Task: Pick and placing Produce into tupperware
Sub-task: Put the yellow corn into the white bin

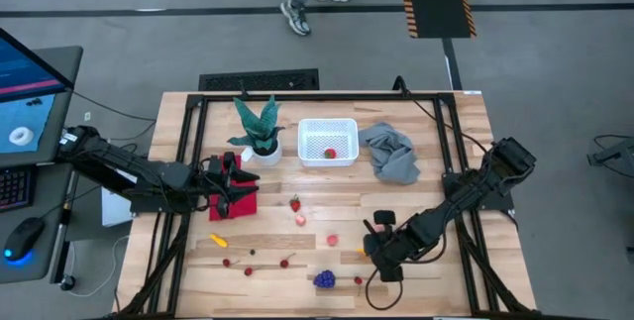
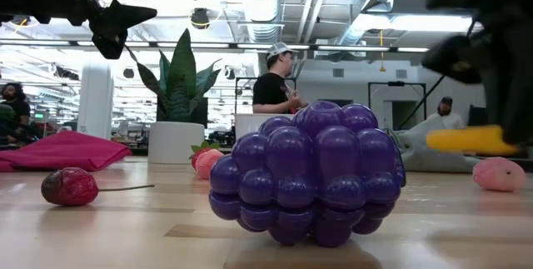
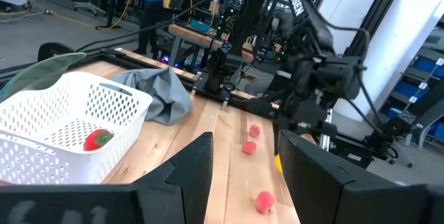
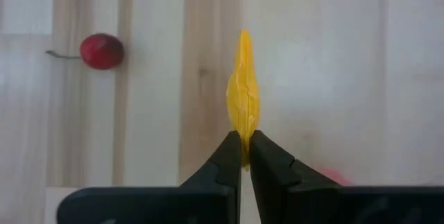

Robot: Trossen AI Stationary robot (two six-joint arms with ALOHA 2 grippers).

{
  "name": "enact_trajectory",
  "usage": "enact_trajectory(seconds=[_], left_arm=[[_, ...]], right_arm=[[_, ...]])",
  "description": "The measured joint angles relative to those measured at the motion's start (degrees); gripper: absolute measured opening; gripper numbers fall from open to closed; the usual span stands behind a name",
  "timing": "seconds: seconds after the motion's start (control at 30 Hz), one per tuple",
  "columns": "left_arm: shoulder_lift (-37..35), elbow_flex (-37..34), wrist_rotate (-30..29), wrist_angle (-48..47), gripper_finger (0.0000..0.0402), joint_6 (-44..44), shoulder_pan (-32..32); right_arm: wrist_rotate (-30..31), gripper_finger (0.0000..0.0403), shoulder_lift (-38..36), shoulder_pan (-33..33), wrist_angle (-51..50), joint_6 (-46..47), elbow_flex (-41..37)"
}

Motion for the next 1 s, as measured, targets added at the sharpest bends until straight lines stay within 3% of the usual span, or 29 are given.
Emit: enact_trajectory(seconds=[0.6,1.0], left_arm=[[0.0,0.0,0.0,-2.0,0.0155,-1.2,0.0],[0.0,0.0,-1.4,-4.5,0.0155,-2.1,0.0]], right_arm=[[17.2,0.0045,0.0,-2.6,-21.4,-10.7,18.2],[19.0,0.0045,0.0,-10.8,-26.3,-21.3,26.1]])
